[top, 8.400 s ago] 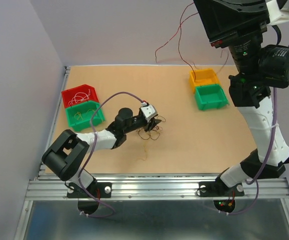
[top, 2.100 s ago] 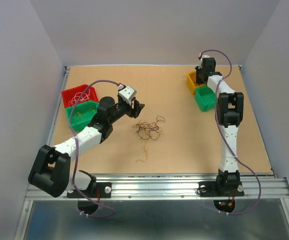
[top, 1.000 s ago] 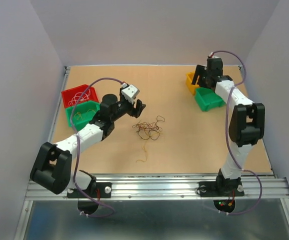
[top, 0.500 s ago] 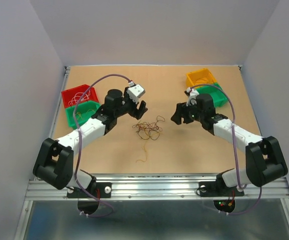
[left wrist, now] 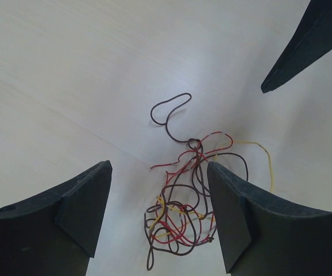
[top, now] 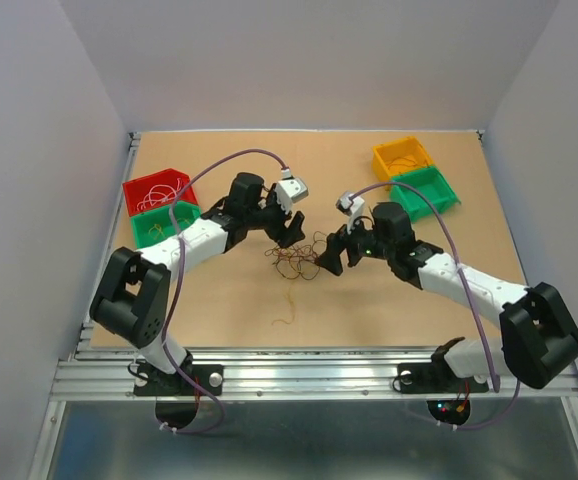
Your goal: Untangle the cables
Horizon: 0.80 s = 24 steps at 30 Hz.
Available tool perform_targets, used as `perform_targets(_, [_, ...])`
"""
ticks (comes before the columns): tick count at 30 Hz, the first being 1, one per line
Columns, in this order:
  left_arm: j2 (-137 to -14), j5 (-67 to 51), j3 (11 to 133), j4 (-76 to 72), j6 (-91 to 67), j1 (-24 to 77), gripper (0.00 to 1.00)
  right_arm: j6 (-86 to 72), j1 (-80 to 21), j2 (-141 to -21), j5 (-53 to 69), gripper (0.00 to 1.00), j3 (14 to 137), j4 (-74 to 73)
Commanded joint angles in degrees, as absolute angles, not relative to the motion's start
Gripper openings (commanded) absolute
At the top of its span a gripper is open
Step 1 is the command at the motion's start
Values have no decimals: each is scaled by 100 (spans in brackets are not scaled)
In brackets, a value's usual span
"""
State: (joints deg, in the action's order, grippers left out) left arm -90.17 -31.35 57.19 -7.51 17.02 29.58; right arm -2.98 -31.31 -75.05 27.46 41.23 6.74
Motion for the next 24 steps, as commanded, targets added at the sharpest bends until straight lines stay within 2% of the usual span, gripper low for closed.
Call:
perform_targets(1, [-9219, -3656, 6169, -221, 1986, 3032, 79, 263, -3533, -7681, 2866, 87, 4034, 914])
perform_targets(9, [-9650, -3577, 6495, 229, 2083, 3111, 77, 686, -3876, -8279, 2531, 86, 4298, 712])
perform_targets(15, [-9905, -3402, 6697, 536, 2171, 3216, 75, 905, -4060, -8841, 2321, 80, 4614, 501])
perform_targets(18, [-10028, -3287, 6759, 615, 2180, 3243, 73, 940, -4096, -8851, 2092, 61, 4667, 492])
perform_targets(19, [-10063, -3244, 6767, 641, 2180, 3261, 72, 967, -4104, -8824, 2048, 46, 4667, 492])
perform_targets(21, [-10098, -3226, 6811, 677, 2188, 3261, 71, 993, -4105, -8720, 2091, 30, 4641, 501])
perform_targets(22, [-10099, -3217, 6820, 677, 2180, 3269, 70, 1002, -4104, -8658, 2109, 16, 4623, 510])
perform_targets(24, [-10072, -3155, 6820, 677, 2180, 3261, 69, 1020, -4105, -8526, 2179, 5, 4510, 562])
